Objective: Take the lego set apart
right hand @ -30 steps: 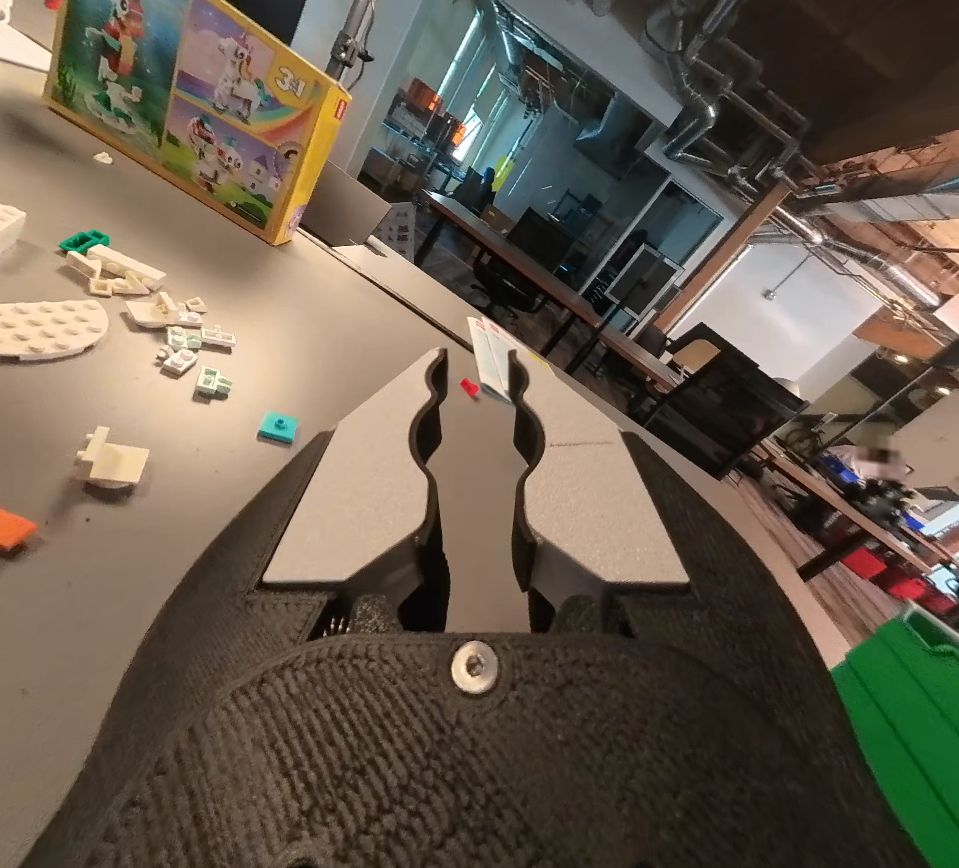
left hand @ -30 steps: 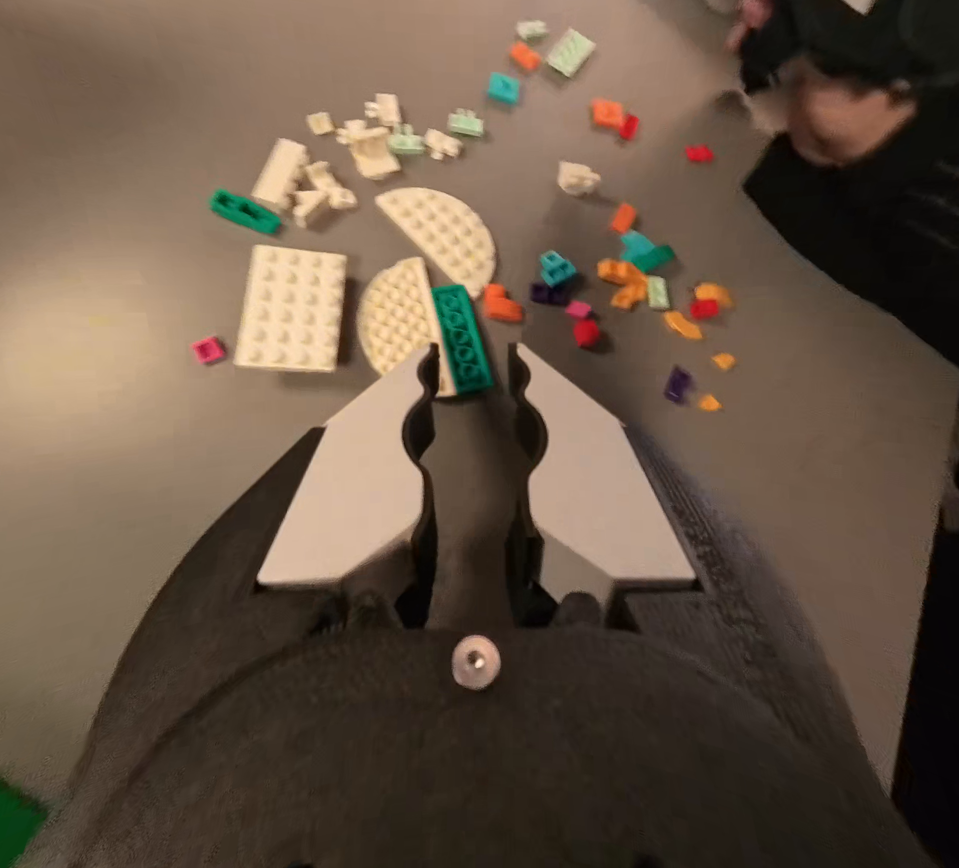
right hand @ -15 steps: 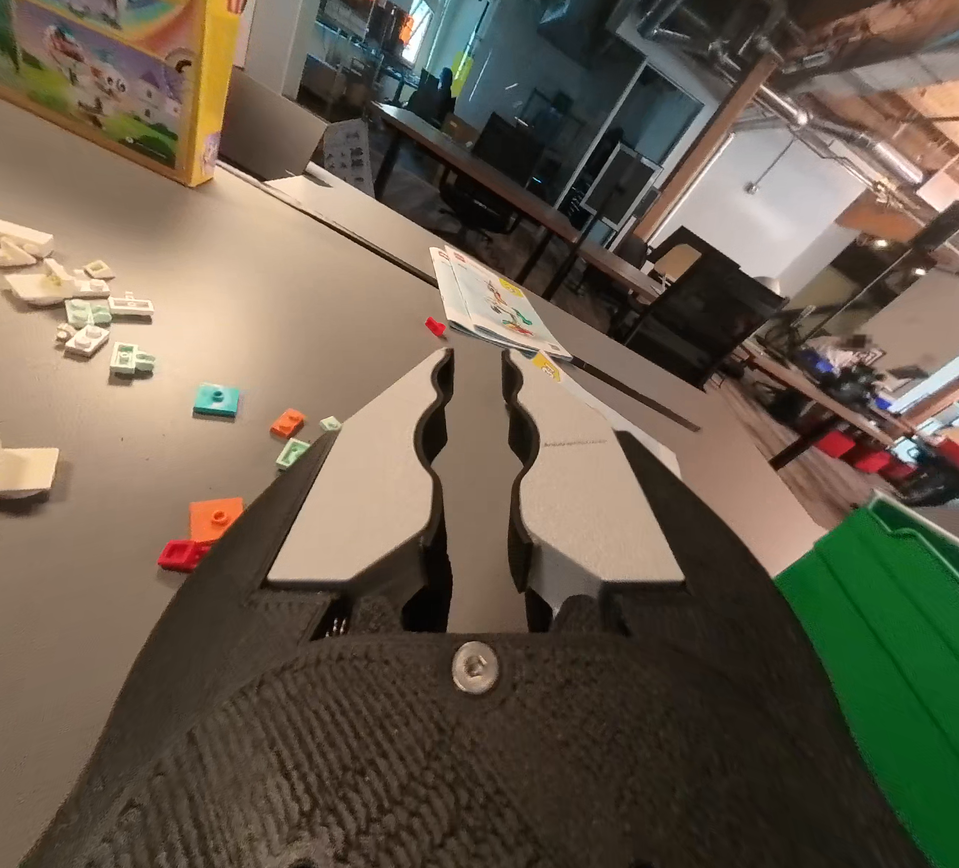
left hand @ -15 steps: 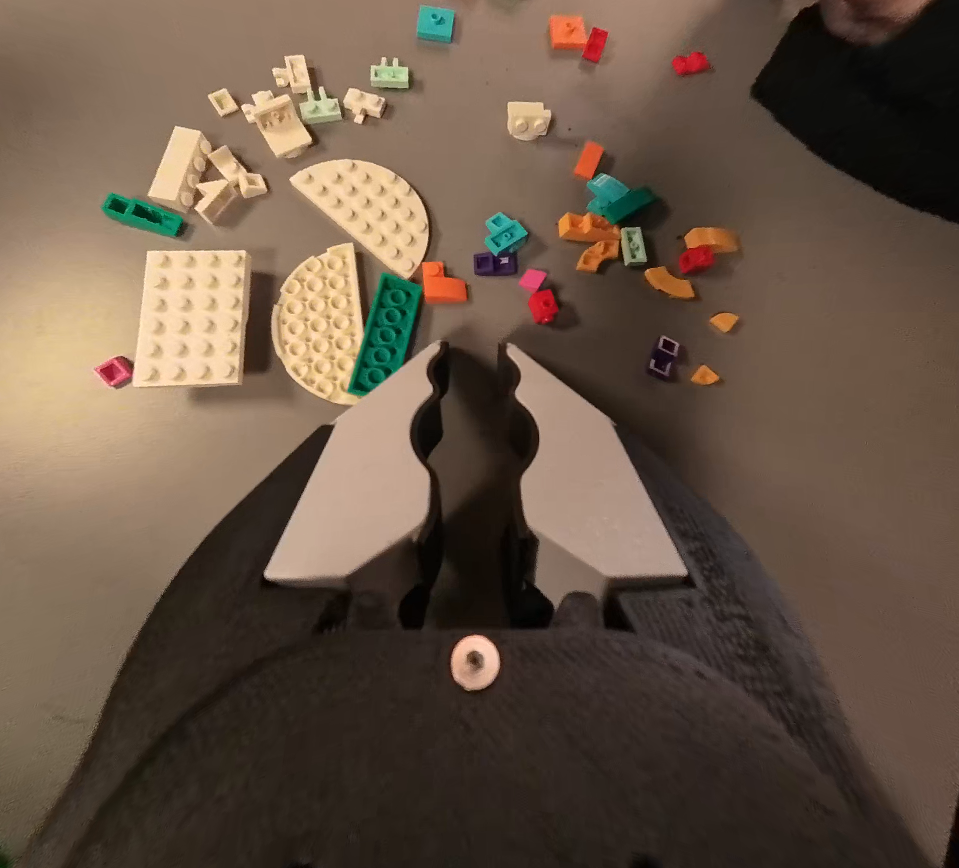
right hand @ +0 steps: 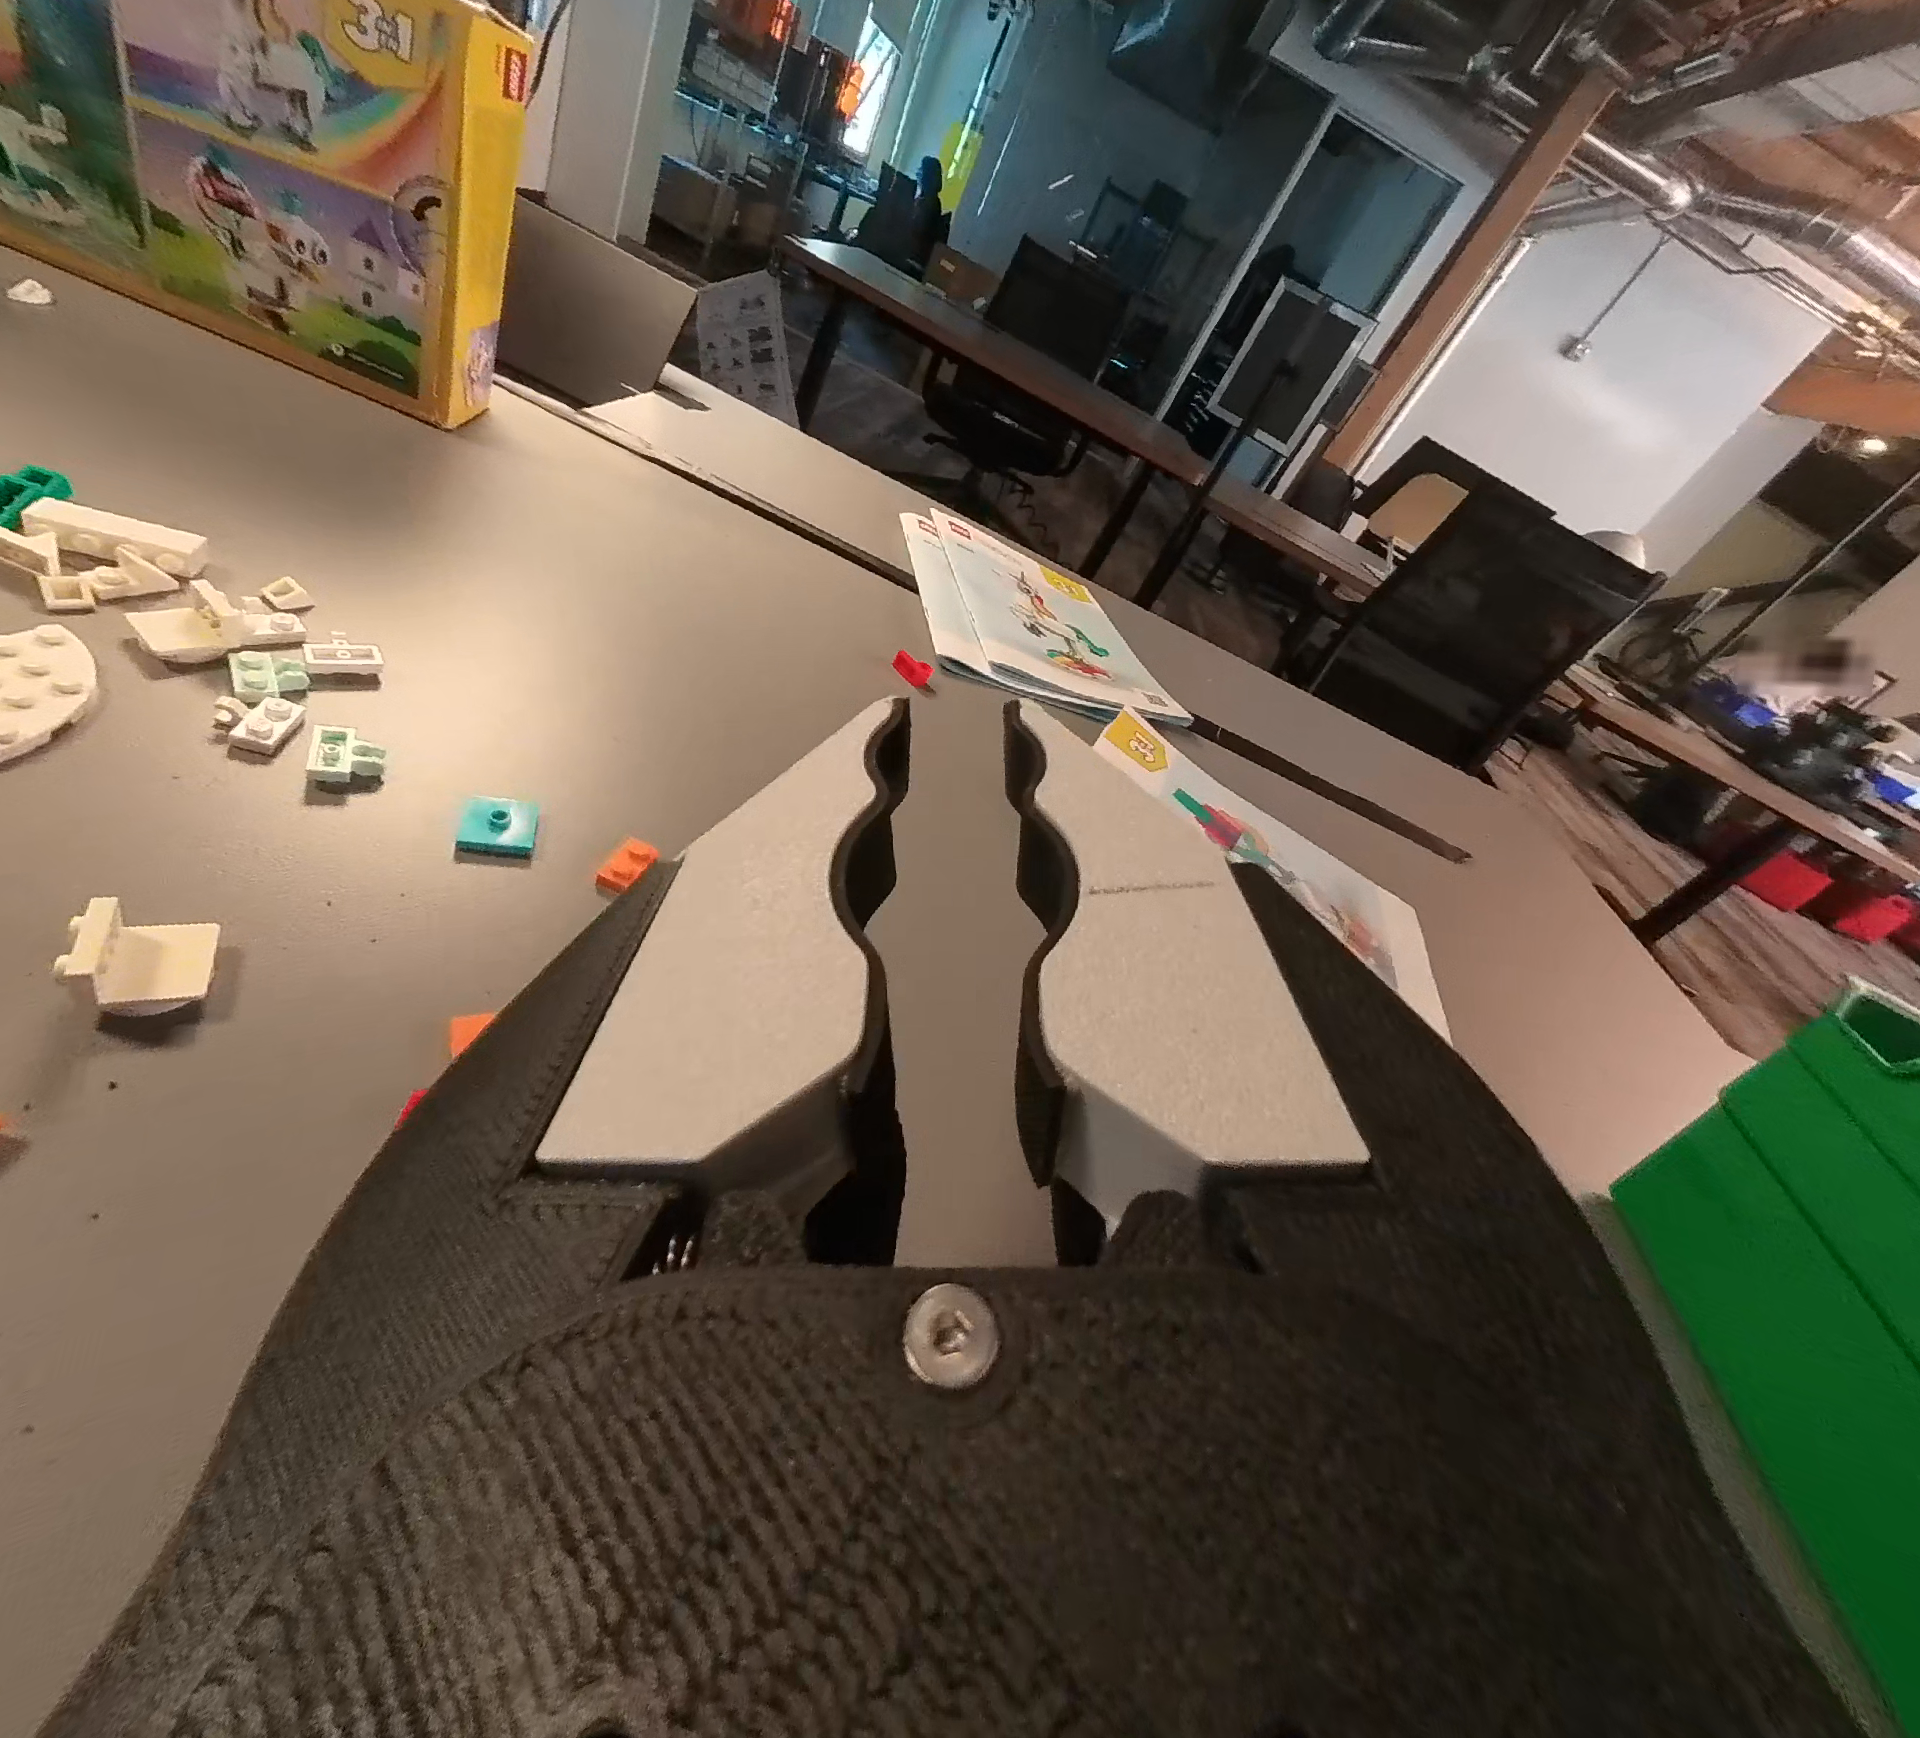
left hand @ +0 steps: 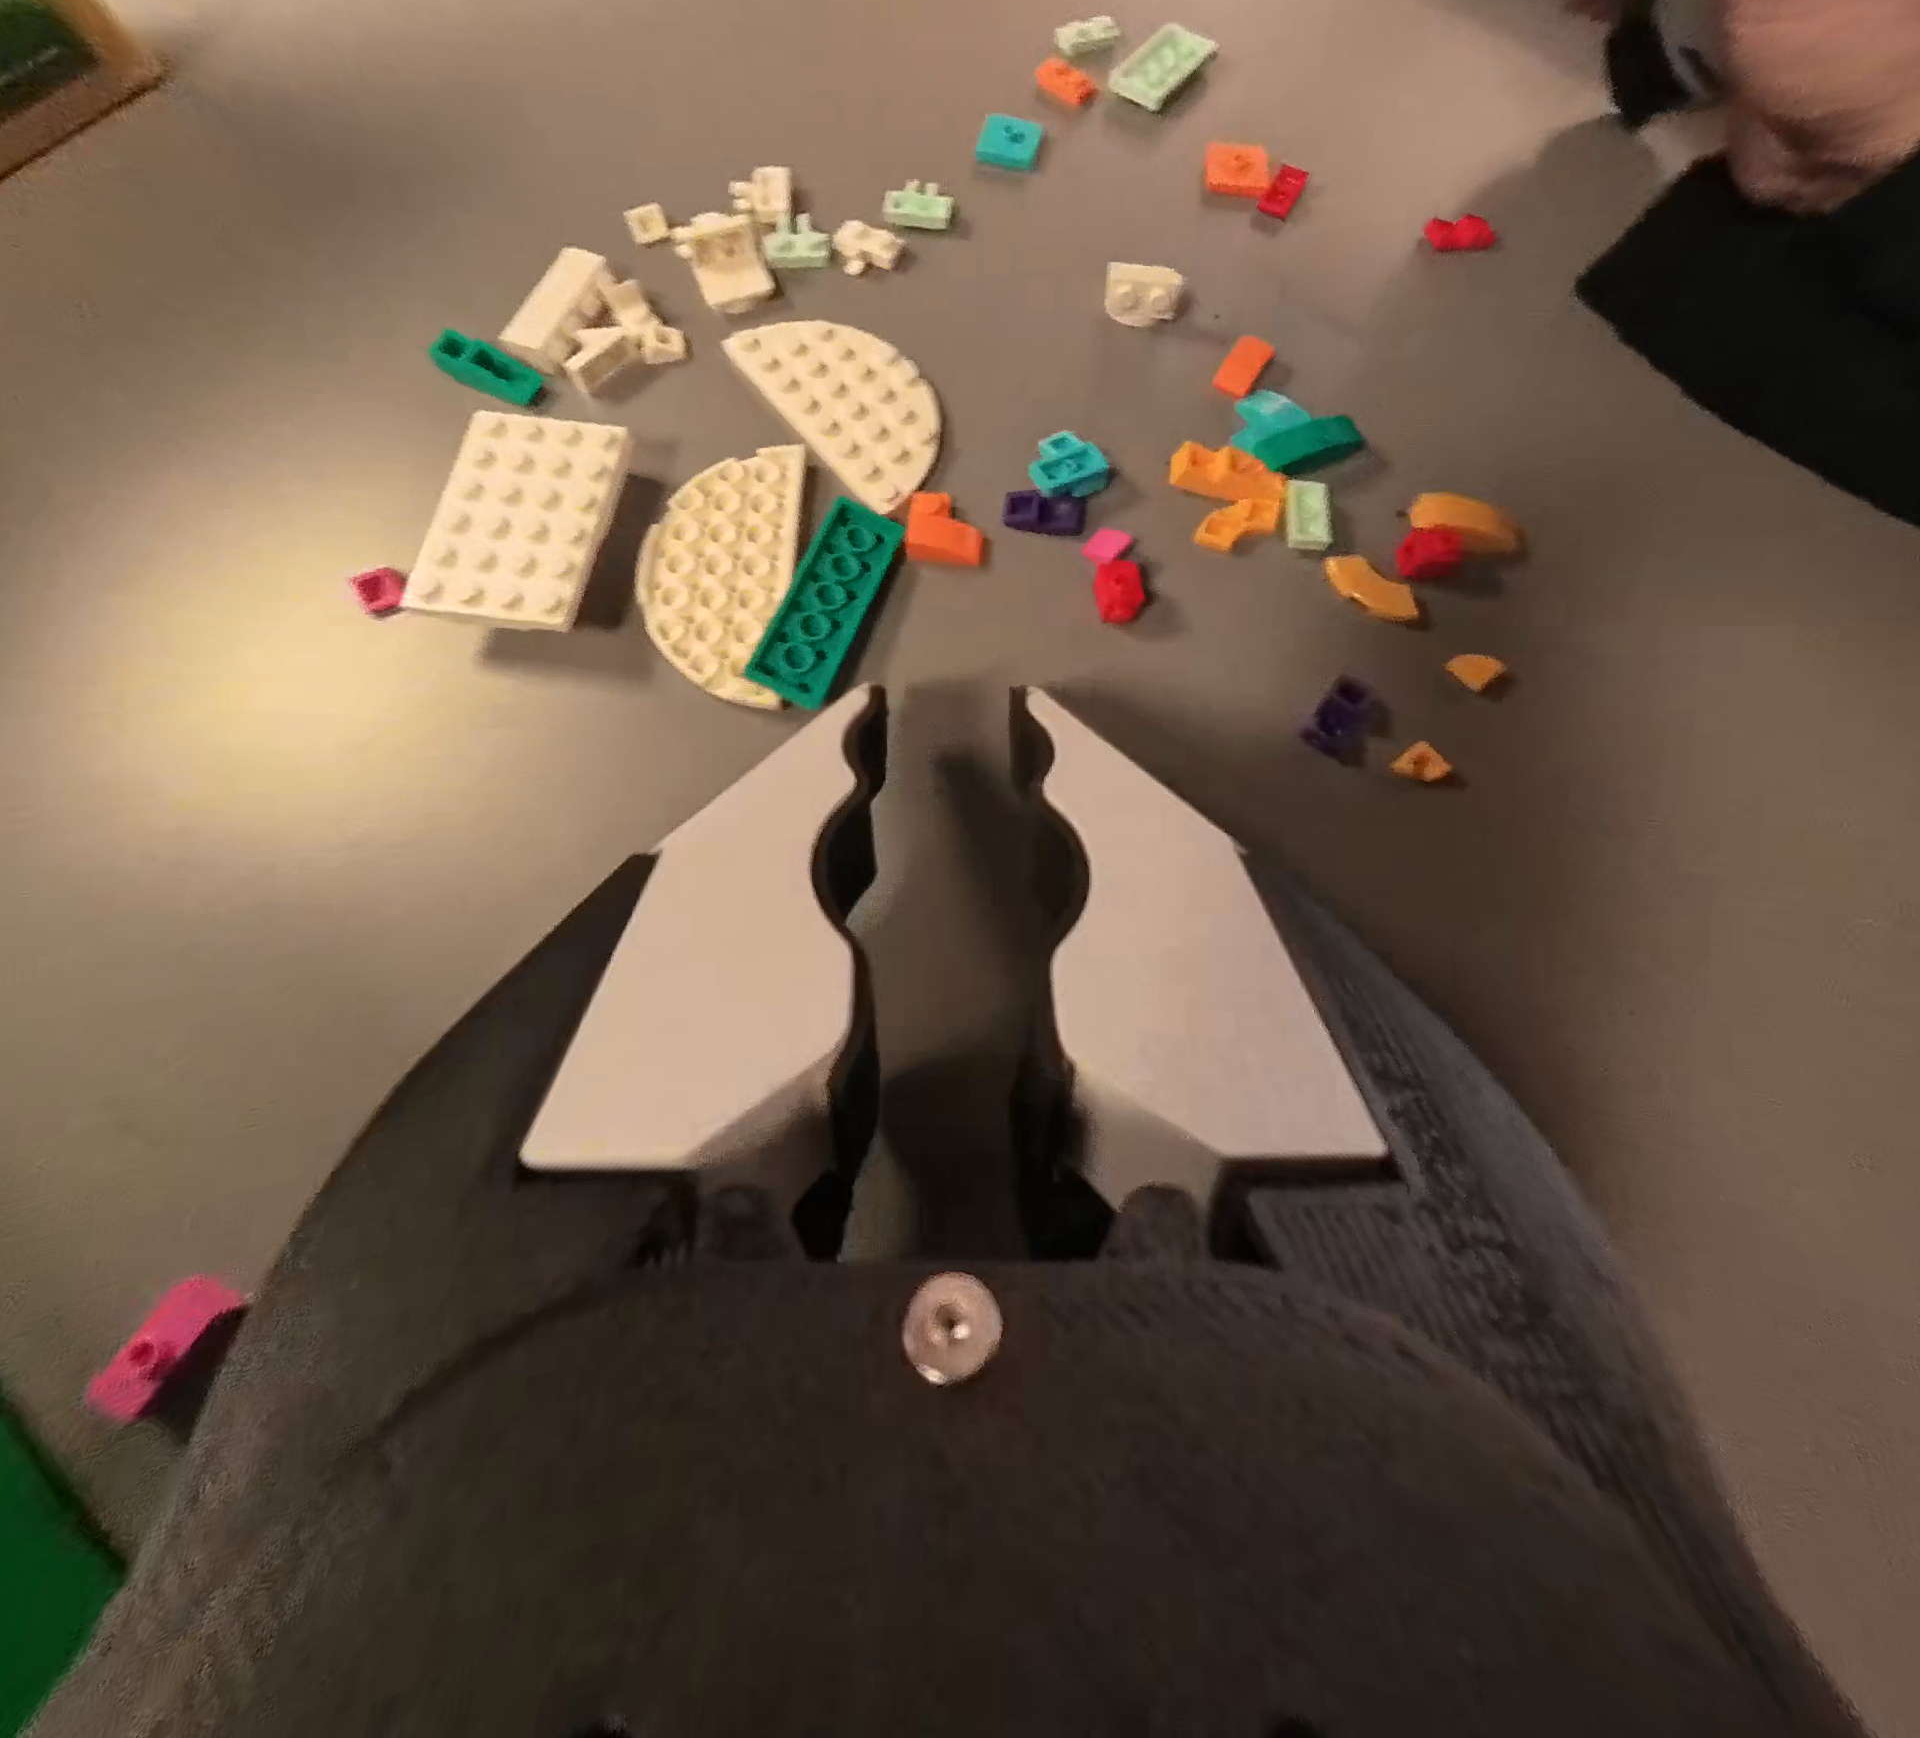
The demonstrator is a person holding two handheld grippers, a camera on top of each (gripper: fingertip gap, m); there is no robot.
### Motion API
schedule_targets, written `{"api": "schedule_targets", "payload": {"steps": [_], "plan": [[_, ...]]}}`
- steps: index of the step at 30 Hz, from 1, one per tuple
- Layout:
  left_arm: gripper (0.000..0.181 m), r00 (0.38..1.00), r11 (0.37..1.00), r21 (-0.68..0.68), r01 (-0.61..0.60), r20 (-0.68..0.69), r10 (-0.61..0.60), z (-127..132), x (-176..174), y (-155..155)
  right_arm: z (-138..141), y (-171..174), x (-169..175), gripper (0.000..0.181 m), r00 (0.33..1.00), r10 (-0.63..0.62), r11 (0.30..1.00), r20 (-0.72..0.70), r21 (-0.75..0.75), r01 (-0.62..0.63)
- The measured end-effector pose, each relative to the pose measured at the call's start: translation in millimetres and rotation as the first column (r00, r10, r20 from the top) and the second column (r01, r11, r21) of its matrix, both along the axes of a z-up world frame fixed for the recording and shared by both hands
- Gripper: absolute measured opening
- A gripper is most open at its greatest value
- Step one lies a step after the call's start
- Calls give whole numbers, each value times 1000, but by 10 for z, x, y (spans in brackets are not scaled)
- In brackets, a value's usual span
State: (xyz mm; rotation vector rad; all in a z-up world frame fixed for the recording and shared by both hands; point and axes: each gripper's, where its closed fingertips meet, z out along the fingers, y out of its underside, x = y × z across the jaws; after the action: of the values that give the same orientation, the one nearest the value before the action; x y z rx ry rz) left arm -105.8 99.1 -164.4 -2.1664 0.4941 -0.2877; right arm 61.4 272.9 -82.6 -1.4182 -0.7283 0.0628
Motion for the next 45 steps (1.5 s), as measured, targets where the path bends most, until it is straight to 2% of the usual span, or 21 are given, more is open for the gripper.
{"api": "schedule_targets", "payload": {"steps": [1,6,13,18,22,24,27,31,35,41,45], "plan": [[23,1000,1000,-12,-25,5,25,-14,-34,19,3,-1,2,16,1000,1,1000,-3,0,-1],[25,997,995,-66,-78,-2,78,-94,-114,86,-10,-2,-16,16,1000,11,1000,-1,-12,-11],[37,993,993,-45,-112,-50,110,-100,-243,275,-2,-7,-37,16,999,33,999,-26,-26,-34],[38,988,997,70,-29,-149,39,-12,-183,317,-13,-11,-71,16,999,46,999,-14,-26,-47],[44,981,997,80,11,-196,5,-29,-158,364,-24,-30,-104,15,998,61,998,7,-19,-60],[45,985,991,135,4,-170,19,65,-180,417,-28,-35,-113,15,998,65,998,13,-17,-65],[45,993,976,203,-79,-71,95,246,-347,523,-33,-34,-120,15,997,69,997,16,-21,-69],[51,989,984,105,-145,-17,147,160,-589,617,-35,-37,-134,15,997,77,997,20,-20,-76],[52,992,992,-12,-127,-17,127,-21,-629,644,-50,-44,-154,15,996,82,997,39,-18,-81],[41,957,968,32,-251,-145,253,-23,-889,753,-71,-68,-190,15,993,94,996,72,-8,-94],[41,984,986,72,-152,-82,157,76,-696,697,-81,-76,-206,15,992,100,995,83,-9,-99]]}}
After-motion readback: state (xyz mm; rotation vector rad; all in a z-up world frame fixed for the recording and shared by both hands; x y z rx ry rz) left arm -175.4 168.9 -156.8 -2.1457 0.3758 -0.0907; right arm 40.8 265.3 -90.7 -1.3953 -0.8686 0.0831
